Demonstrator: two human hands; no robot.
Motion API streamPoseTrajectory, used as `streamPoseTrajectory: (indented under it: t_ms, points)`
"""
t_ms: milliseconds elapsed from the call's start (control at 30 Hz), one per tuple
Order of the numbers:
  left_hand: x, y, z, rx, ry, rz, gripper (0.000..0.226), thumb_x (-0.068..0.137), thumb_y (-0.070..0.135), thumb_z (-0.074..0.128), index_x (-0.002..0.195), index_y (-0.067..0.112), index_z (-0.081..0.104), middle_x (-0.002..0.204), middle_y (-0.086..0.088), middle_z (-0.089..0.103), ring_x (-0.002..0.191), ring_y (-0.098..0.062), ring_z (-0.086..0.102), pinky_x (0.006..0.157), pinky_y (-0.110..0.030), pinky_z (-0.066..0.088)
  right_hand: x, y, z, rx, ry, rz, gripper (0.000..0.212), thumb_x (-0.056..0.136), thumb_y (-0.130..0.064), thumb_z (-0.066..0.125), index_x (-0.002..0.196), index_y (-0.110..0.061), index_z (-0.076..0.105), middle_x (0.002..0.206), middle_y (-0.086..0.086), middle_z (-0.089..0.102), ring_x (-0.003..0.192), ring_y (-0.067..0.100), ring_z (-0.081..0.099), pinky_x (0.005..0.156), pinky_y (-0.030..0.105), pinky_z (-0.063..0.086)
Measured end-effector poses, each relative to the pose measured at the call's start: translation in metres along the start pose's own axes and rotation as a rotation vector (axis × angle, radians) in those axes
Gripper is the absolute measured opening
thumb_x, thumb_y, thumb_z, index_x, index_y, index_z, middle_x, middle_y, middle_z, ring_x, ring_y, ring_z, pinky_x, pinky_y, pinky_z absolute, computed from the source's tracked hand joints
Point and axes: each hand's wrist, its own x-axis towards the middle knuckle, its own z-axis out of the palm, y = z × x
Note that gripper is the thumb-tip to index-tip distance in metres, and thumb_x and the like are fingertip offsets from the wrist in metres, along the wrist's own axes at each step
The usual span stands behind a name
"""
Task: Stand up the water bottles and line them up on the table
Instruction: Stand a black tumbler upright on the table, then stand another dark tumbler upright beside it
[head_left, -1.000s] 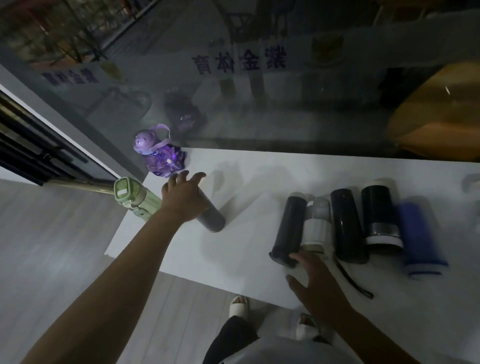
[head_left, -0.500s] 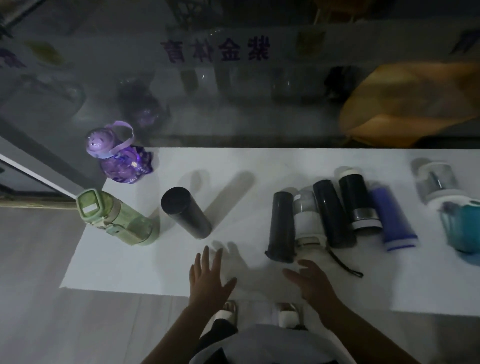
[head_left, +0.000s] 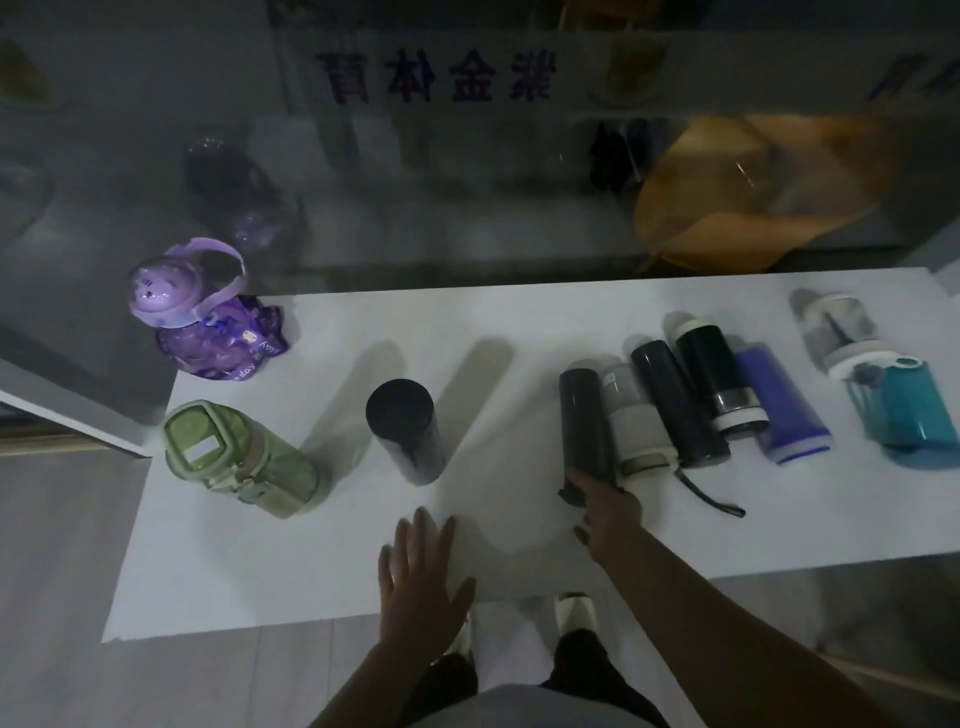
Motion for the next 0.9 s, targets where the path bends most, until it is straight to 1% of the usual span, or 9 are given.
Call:
streamPoseTrajectory:
  t_ms: [133, 200, 300, 467, 533, 667, 733, 833, 900]
  points:
    - [0.0, -0.013, 0.003, 0.035, -0.011, 0.056, 0.079, 0.084, 0.074, 0.02, 0.153, 0.035, 0.013, 0.162, -0.009, 0.011, 0.148, -0.035, 0.011, 0.115, -0.054, 0.022, -0.01, 0.018, -0.007, -0.153, 0.062, -0.123, 0.048, 0.063, -0.021, 0.086, 0.097, 0.003, 0.063, 0.077, 0.011, 0.064, 0.066, 0.027, 0.054, 0.067, 0.043, 0.052]
    - [-0.001, -0.017, 0.002, 0.056, -0.002, 0.076, 0.077, 0.084, 0.072, 0.019, 0.152, 0.036, 0.017, 0.161, -0.009, 0.017, 0.147, -0.035, 0.016, 0.113, -0.055, 0.027, -0.02, 0.028, -0.017, -0.218, 0.061, -0.218, 0.045, 0.063, -0.022, 0.084, 0.098, 0.0, 0.063, 0.076, 0.01, 0.07, 0.062, 0.024, 0.056, 0.054, 0.035, 0.047]
    - [0.001, -0.02, 0.003, 0.059, 0.001, 0.073, 0.075, 0.088, 0.07, 0.009, 0.147, 0.032, 0.036, 0.153, -0.012, 0.038, 0.138, -0.037, 0.039, 0.105, -0.055, 0.039, -0.039, 0.027, -0.033, -0.296, 0.052, -0.41, 0.046, 0.066, -0.019, 0.081, 0.105, -0.006, 0.062, 0.082, 0.01, 0.073, 0.069, 0.025, 0.068, 0.052, 0.031, 0.048]
    - [0.004, -0.026, 0.012, 0.092, -0.016, 0.106, 0.074, 0.088, 0.068, 0.016, 0.15, 0.031, 0.028, 0.156, -0.014, 0.03, 0.145, -0.035, 0.017, 0.112, -0.054, 0.009, -0.075, -0.012, -0.042, -0.601, 0.056, -0.93, 0.057, 0.058, -0.039, 0.084, 0.107, -0.022, 0.061, 0.104, 0.002, 0.062, 0.091, 0.019, 0.06, 0.077, 0.034, 0.053]
    - [0.003, -0.027, 0.012, 0.072, -0.04, 0.118, 0.075, 0.086, 0.068, 0.031, 0.151, 0.03, 0.027, 0.156, -0.015, 0.029, 0.146, -0.032, 0.008, 0.112, -0.053, 0.003, -0.091, -0.032, -0.035, -0.729, 0.022, -0.954, 0.068, 0.06, -0.03, 0.086, 0.12, -0.024, 0.056, 0.115, 0.0, 0.047, 0.096, 0.018, 0.053, 0.085, 0.032, 0.046]
    - [0.003, -0.026, 0.012, 0.058, -0.062, 0.149, 0.081, 0.08, 0.066, 0.04, 0.151, 0.028, 0.027, 0.156, -0.016, 0.028, 0.143, -0.036, 0.018, 0.112, -0.054, 0.002, -0.118, -0.055, -0.009, -0.972, -0.061, -1.03, 0.077, 0.061, -0.026, 0.083, 0.131, -0.03, 0.049, 0.125, -0.002, 0.038, 0.105, 0.021, 0.051, 0.093, 0.032, 0.046]
    - [0.003, -0.025, 0.011, 0.048, -0.08, 0.141, 0.08, 0.082, 0.067, 0.036, 0.152, 0.03, 0.023, 0.159, -0.016, 0.022, 0.145, -0.036, 0.013, 0.112, -0.054, 0.001, -0.124, -0.055, 0.0, -1.07, -0.089, -1.087, 0.079, 0.064, -0.026, 0.08, 0.135, -0.029, 0.046, 0.132, 0.002, 0.038, 0.111, 0.024, 0.049, 0.096, 0.034, 0.045]
    - [0.003, -0.024, 0.007, 0.071, -0.058, 0.157, 0.078, 0.086, 0.068, 0.017, 0.151, 0.037, -0.012, 0.158, -0.01, -0.022, 0.147, -0.033, -0.019, 0.116, -0.053, -0.009, -0.124, -0.047, 0.009, -1.142, -0.124, -1.167, 0.077, 0.069, -0.028, 0.078, 0.138, -0.026, 0.044, 0.135, 0.005, 0.038, 0.117, 0.026, 0.046, 0.095, 0.038, 0.047]
    - [0.002, -0.023, 0.003, 0.061, -0.043, 0.165, 0.077, 0.085, 0.068, 0.01, 0.147, 0.038, -0.024, 0.153, -0.008, -0.035, 0.144, -0.032, -0.027, 0.116, -0.054, -0.011, -0.122, -0.04, 0.013, -1.145, -0.135, -1.219, 0.077, 0.07, -0.028, 0.077, 0.139, -0.025, 0.043, 0.135, 0.006, 0.038, 0.118, 0.027, 0.045, 0.093, 0.043, 0.05]
